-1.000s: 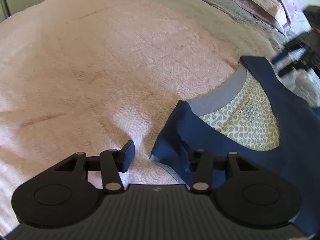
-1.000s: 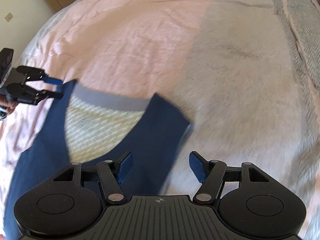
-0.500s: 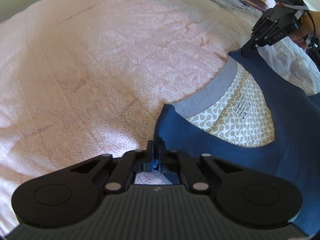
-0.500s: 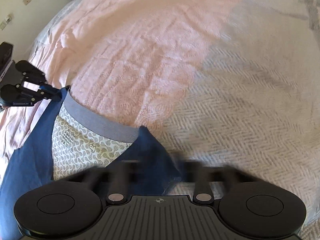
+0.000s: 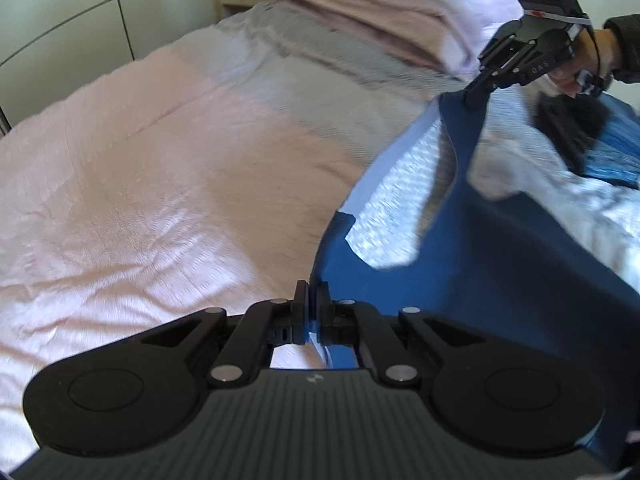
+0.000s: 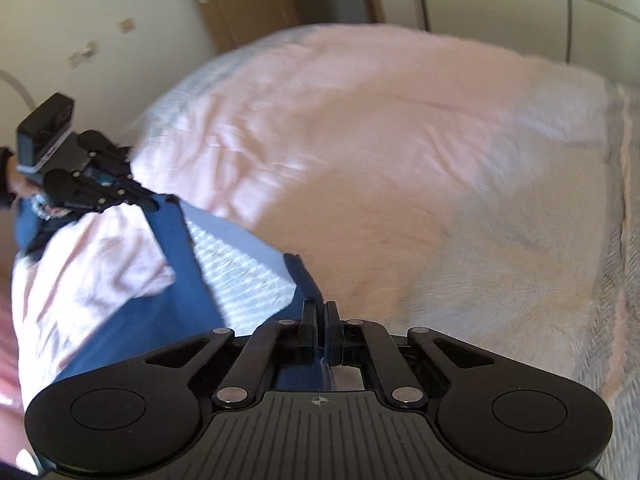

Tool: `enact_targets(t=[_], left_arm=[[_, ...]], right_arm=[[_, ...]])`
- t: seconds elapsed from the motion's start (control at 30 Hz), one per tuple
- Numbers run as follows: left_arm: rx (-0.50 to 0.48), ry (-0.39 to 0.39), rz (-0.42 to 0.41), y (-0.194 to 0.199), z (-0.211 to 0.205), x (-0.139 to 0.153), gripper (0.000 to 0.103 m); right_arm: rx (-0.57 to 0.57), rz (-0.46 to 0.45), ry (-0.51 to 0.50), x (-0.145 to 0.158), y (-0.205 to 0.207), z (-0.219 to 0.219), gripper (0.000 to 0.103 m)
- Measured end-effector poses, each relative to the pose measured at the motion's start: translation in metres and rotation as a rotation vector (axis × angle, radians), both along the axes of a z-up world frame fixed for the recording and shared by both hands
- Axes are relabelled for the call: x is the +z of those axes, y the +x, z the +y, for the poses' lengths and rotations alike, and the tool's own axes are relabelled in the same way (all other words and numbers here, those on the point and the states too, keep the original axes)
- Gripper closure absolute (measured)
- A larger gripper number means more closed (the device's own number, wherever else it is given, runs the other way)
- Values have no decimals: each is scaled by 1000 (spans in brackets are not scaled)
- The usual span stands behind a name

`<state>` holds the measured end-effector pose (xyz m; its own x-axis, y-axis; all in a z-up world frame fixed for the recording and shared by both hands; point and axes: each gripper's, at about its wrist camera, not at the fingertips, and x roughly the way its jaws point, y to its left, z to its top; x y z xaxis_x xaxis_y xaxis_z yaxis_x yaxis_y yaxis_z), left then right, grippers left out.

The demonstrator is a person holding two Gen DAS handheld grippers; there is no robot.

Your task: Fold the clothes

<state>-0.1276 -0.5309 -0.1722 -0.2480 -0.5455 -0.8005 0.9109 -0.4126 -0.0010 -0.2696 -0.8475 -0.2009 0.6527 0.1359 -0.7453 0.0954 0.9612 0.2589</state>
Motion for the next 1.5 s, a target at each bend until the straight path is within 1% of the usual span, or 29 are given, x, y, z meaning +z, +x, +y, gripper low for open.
enact_targets(t=[0.1,0.23,0.37,0.53,0.63,0.77,0.87,0.97,1.2,1.37,1.43,1.5], left_arm=[[-10,-7,12,-21,55,26,103],[-10,4,15,-51,125,42,103],[6,17,39,-74,185,48,103],[-33,10,49,-108,257,46,103],[-76,1,17,-130,297,35,103],[-135,-13,-71,-162,345,16,103],[-157,-18,-112,-181,375,1,103],[-200,-19,-196,-204,401,-21,103],[-243,15,-304,-240,431,-81,103],[-249,34,-358,-247,437,-106,103],[-251,35,-393,-251,437,-114,103],[-257,37,-435,-257,439,-124,102]], right_arm=[[40,-28,-17,26,-36,43,102],[63,-42,-10,49,-87,100,102],[71,-21,-3,59,-136,159,102],[49,13,0,62,-190,237,102],[52,42,-37,57,-217,284,102],[47,78,-60,42,-243,337,102],[67,109,-85,30,-258,368,102],[96,144,-100,18,-268,392,102],[145,216,-105,-30,-291,423,102],[191,237,-118,-53,-301,438,102],[199,245,-124,-61,-304,443,102],[217,285,-139,-71,-303,446,102]])
